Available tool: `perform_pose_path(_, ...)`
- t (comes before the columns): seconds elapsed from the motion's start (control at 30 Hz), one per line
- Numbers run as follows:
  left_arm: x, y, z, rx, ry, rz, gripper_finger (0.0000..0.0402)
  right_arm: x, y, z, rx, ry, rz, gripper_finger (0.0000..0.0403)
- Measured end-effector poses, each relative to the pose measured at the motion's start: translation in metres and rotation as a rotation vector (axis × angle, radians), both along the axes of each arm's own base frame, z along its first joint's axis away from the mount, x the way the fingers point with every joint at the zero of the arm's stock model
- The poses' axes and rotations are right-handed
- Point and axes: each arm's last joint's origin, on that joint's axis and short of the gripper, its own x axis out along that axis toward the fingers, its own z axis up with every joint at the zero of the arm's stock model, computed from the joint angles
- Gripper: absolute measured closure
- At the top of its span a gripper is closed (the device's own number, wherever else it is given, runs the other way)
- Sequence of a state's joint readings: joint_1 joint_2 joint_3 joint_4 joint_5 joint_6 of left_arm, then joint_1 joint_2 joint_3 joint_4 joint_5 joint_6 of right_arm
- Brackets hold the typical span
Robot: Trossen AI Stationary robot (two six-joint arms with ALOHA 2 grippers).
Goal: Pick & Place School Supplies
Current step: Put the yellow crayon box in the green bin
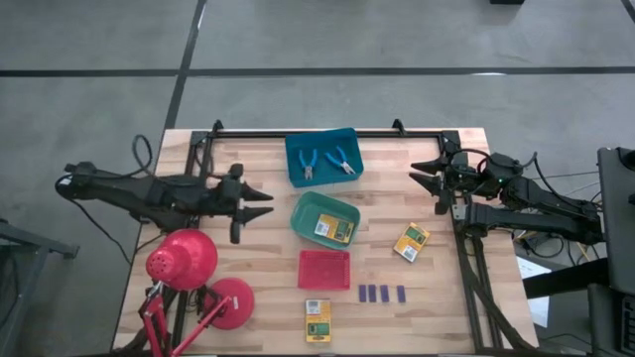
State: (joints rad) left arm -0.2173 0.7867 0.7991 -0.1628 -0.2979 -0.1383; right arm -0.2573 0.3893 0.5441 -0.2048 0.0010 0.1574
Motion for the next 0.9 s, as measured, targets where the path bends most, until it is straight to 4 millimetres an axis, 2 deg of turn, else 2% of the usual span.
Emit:
perform_pose_path(0.17,-0.023,0.006,-0.01,-0.075,-0.077,0.03,0.0268,0.0,0.0,0.0,0.0,0.0,0.0,0.0275)
perform_pose_path(0.4,-0.056,0.014,-0.007,-0.101,-0.194,0.057,0.0268,0.0,0.0,0.0,0.0,0.0,0.0,0.0275)
perform_pose_path(0.63,-0.08,0.02,-0.015,-0.116,-0.191,0.078,0.0268,0.0,0.0,0.0,0.0,0.0,0.0,0.0275)
perform_pose_path(0.9,-0.098,0.024,-0.013,-0.126,-0.248,0.086,0.0268,0.0,0.0,0.0,0.0,0.0,-0.001,0.0275)
